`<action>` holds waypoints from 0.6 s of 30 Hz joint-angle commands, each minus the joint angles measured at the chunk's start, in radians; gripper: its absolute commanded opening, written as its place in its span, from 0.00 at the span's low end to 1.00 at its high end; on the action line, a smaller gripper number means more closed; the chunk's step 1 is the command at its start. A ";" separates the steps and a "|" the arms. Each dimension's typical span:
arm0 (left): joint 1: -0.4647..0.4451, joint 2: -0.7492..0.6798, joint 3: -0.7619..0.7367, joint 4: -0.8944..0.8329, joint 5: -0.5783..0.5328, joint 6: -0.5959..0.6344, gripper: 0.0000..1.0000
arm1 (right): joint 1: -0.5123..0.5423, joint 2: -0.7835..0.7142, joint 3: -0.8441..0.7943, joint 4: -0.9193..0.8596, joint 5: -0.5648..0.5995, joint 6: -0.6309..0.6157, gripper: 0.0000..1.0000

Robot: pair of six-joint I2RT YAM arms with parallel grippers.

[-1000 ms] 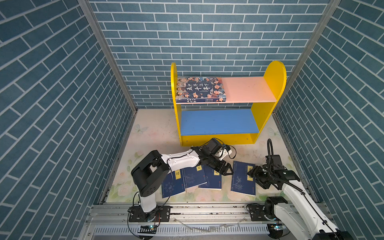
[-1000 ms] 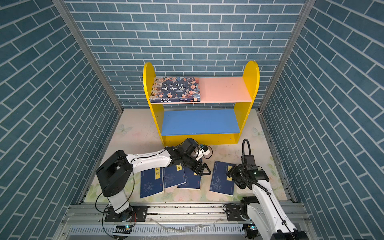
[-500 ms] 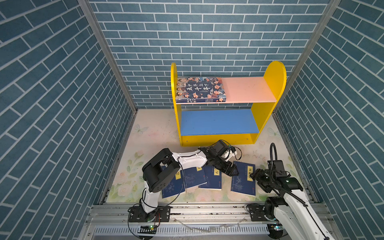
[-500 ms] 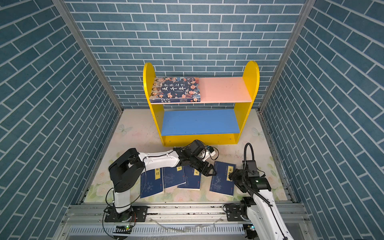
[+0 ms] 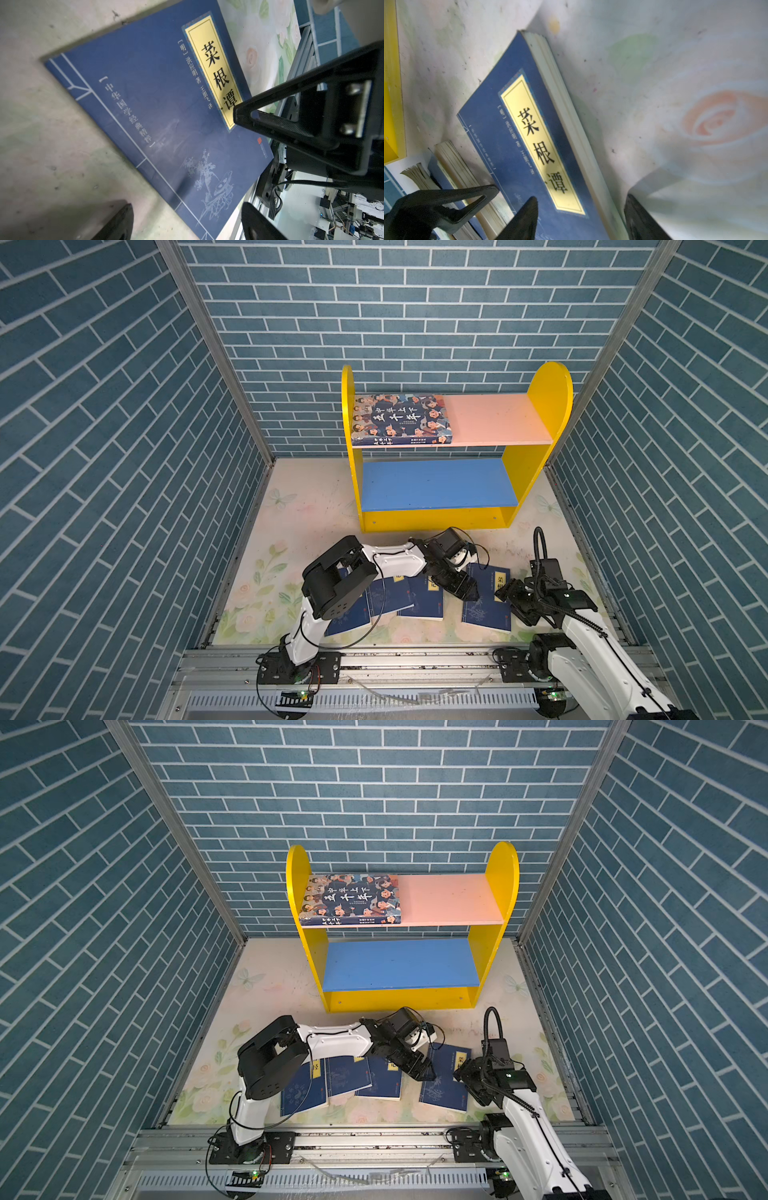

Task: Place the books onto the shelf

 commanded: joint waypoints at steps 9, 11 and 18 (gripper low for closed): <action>-0.003 0.076 0.031 0.034 0.090 -0.019 0.80 | 0.001 -0.038 -0.040 0.050 -0.097 -0.007 0.51; -0.003 0.080 0.036 0.033 0.093 -0.016 0.80 | 0.001 -0.063 -0.036 0.034 -0.098 -0.007 0.48; -0.003 0.075 0.036 0.028 0.111 0.001 0.80 | 0.000 -0.101 -0.053 0.071 -0.160 0.002 0.21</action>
